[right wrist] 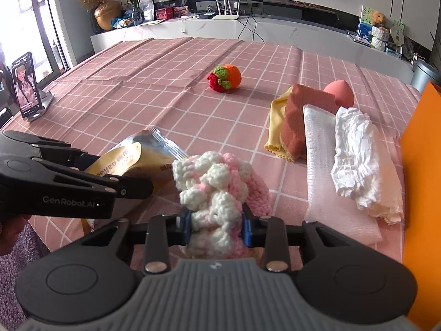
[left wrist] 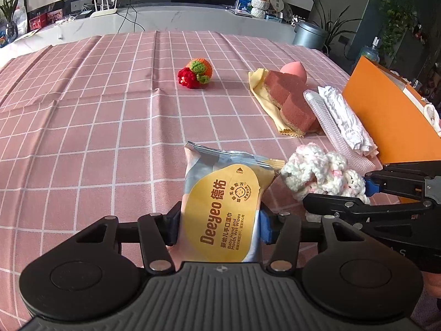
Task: Organize soft objects
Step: 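Lift and carry the wipe pack with the left tool while the right tool carries the pouch to the box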
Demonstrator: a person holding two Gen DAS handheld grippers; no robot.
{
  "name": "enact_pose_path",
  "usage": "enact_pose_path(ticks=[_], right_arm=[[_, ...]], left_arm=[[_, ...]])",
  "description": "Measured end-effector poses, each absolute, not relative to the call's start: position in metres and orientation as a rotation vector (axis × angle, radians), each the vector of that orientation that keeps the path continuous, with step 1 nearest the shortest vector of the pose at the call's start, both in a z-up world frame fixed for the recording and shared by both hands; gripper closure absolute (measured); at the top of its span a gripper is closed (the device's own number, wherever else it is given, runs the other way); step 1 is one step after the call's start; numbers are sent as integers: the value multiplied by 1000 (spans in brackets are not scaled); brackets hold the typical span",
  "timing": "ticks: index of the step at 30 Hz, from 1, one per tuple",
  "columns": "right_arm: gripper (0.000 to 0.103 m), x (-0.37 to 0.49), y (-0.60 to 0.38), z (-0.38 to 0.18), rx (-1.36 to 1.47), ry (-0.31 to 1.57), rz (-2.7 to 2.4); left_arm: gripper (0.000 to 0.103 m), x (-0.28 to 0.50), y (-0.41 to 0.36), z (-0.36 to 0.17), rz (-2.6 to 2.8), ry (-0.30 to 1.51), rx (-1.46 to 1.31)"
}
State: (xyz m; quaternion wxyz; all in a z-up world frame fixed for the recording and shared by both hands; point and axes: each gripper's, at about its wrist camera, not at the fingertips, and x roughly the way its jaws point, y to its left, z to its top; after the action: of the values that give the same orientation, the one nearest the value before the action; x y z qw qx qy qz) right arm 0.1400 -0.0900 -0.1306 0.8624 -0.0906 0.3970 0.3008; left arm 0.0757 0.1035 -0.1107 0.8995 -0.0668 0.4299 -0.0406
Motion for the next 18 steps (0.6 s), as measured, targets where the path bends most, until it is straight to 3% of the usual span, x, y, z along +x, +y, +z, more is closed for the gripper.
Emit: enact_pose_path(ticks=[18], right_arm=[[70,112,-163,-48,-182,593,545]], left_arm=[[43,72,57,-27,-172,729,-140]])
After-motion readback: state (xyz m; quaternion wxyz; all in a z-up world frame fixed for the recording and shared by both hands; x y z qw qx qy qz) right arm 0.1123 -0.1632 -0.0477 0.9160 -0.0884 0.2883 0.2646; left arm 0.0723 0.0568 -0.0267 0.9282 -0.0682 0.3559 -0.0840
